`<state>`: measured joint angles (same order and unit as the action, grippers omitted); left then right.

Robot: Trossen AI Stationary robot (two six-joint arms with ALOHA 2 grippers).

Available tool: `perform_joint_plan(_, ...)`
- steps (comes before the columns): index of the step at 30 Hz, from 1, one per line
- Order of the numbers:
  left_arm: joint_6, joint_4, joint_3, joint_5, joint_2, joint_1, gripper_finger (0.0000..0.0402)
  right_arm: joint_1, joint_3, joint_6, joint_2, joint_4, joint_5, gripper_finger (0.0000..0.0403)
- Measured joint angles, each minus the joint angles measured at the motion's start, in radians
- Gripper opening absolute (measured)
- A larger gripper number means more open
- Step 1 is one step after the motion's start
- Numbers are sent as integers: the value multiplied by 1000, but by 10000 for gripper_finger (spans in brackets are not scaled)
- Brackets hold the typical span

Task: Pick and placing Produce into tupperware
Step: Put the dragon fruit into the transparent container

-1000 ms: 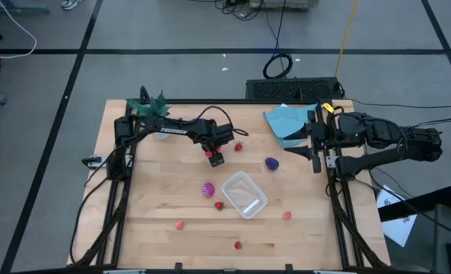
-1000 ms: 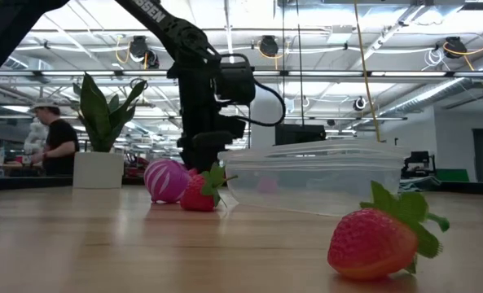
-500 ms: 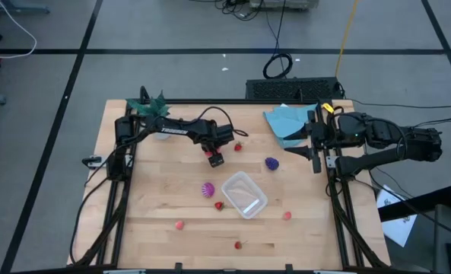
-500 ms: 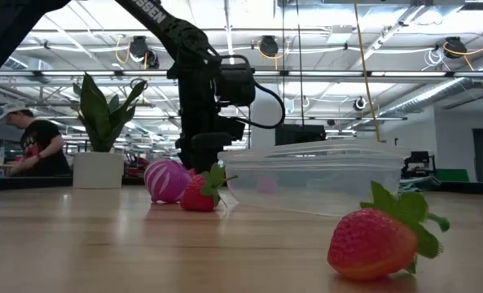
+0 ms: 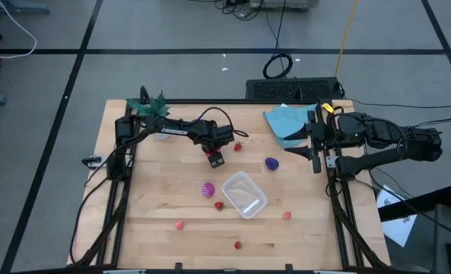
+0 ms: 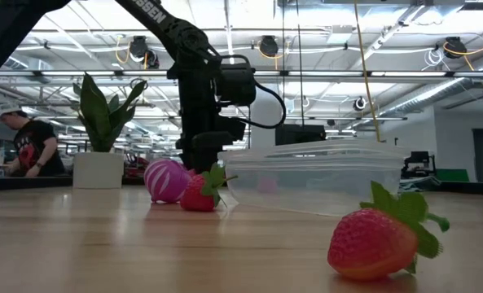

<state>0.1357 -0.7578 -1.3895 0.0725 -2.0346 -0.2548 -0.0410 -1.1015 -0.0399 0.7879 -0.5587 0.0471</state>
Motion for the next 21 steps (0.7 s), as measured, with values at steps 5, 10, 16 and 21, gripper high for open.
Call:
perform_joint_plan(5, 4, 0, 0, 10, 0, 2, 237, 0, 0, 0, 0, 0, 0, 151)
perform_joint_plan(10, 4, 2, 0, 13, 1, 2, 235, 0, 0, 0, 0, 0, 0, 151)
perform_joint_plan(16, 5, 2, -3, 13, 1, 2, 235, 0, 0, 0, 0, 0, 0, 151)
perform_joint_plan(21, 7, 2, -4, 13, 1, 2, 235, 0, 0, 0, 0, 0, 0, 151)
